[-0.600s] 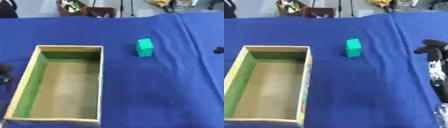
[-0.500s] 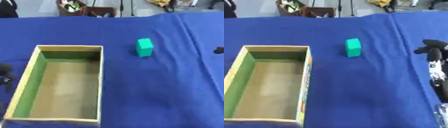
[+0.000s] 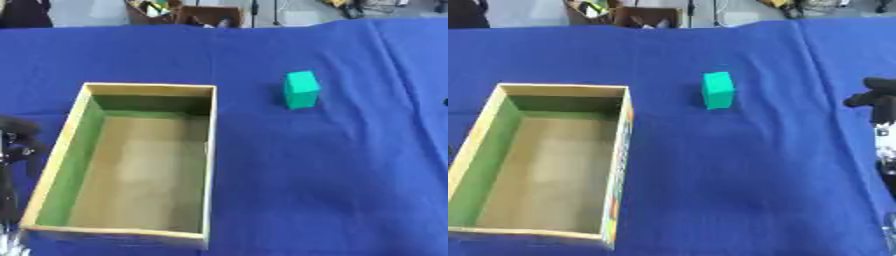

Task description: Pick up objects on the table and place them in the box.

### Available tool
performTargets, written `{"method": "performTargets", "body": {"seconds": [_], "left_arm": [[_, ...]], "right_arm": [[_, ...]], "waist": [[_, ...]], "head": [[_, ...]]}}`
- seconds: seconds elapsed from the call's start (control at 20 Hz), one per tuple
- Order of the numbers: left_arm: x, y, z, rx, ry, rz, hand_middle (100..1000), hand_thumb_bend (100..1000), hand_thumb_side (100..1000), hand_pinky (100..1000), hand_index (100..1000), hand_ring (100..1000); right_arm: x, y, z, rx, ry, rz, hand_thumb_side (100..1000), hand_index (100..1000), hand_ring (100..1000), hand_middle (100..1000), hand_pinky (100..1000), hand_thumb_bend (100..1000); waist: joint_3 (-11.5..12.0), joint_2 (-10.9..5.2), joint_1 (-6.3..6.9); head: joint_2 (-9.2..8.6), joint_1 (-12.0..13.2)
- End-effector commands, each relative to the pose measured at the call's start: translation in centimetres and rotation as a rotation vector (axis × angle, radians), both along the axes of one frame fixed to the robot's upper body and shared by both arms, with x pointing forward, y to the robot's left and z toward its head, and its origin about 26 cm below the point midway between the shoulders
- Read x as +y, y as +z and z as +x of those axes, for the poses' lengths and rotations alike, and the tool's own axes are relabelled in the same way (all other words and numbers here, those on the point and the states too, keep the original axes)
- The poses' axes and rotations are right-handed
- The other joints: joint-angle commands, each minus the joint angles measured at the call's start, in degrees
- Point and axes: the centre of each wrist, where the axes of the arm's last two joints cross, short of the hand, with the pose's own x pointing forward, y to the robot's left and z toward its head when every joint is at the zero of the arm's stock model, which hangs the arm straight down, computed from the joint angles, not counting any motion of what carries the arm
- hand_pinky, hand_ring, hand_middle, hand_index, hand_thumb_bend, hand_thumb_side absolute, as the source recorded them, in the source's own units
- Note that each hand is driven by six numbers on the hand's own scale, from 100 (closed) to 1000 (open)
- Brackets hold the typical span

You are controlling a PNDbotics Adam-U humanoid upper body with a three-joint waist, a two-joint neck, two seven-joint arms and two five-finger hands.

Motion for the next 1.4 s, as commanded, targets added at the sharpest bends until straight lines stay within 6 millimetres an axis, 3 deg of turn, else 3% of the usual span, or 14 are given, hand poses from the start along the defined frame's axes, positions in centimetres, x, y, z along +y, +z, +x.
{"method": "performTargets", "body": {"seconds": [0.05,0.25,0.5,0.75,0.8,0.95,1.05,1.35,1.4], "left_arm": [[0.2,0.6,-0.2,-0.026,0.005,0.014,476,100,904,100,475,354],[0.2,0.6,-0.2,-0.024,0.004,0.014,476,100,904,100,475,354],[0.2,0.6,-0.3,-0.022,0.001,0.016,476,100,903,100,475,354],[0.2,0.6,-0.3,-0.021,-0.003,0.016,476,100,902,100,475,354],[0.2,0.6,-0.3,-0.021,-0.004,0.017,476,100,902,100,475,354],[0.1,0.5,-0.3,-0.017,-0.013,0.021,476,100,905,100,475,354],[0.1,0.5,-0.3,-0.015,-0.015,0.023,476,100,904,100,475,353],[0.2,0.4,-0.3,-0.009,-0.021,0.033,475,100,903,100,475,353],[0.1,0.4,-0.3,-0.008,-0.023,0.035,475,100,902,100,475,353]], "right_arm": [[-0.1,0.8,-0.3,-0.026,-0.006,-0.018,719,744,608,528,746,100],[-0.5,1.6,-0.2,-0.041,-0.026,-0.053,773,755,625,543,756,100],[-1.6,4.0,0.0,-0.083,-0.090,-0.169,1000,798,692,599,784,100],[-2.1,7.2,0.2,-0.131,-0.169,-0.310,1000,815,725,631,793,100],[-2.1,7.7,0.2,-0.140,-0.176,-0.334,1000,829,761,682,798,100],[-2.0,12.2,0.2,-0.185,-0.238,-0.563,1000,842,783,719,799,100],[-1.9,14.0,0.3,-0.194,-0.266,-0.652,1000,848,792,733,801,100],[-3.1,17.1,3.2,-0.146,-0.333,-0.926,1000,899,831,782,819,100],[-3.4,17.6,3.8,-0.144,-0.345,-0.968,1000,937,847,808,828,170]], "waist": [[0.05,-1.01,0.02],[0.05,-1.24,0.15],[0.28,-1.67,0.12],[0.62,-1.97,0.20],[0.70,-2.04,0.15],[1.35,-2.36,-0.21],[1.61,-2.48,-0.36],[2.34,-2.88,-1.04],[2.51,-2.95,-1.14]], "head": [[0.60,1.30],[0.75,2.70],[0.79,2.94],[0.56,2.57],[0.53,2.39],[0.11,0.73],[-0.02,0.04],[0.29,-1.08],[0.32,-1.20]]}}
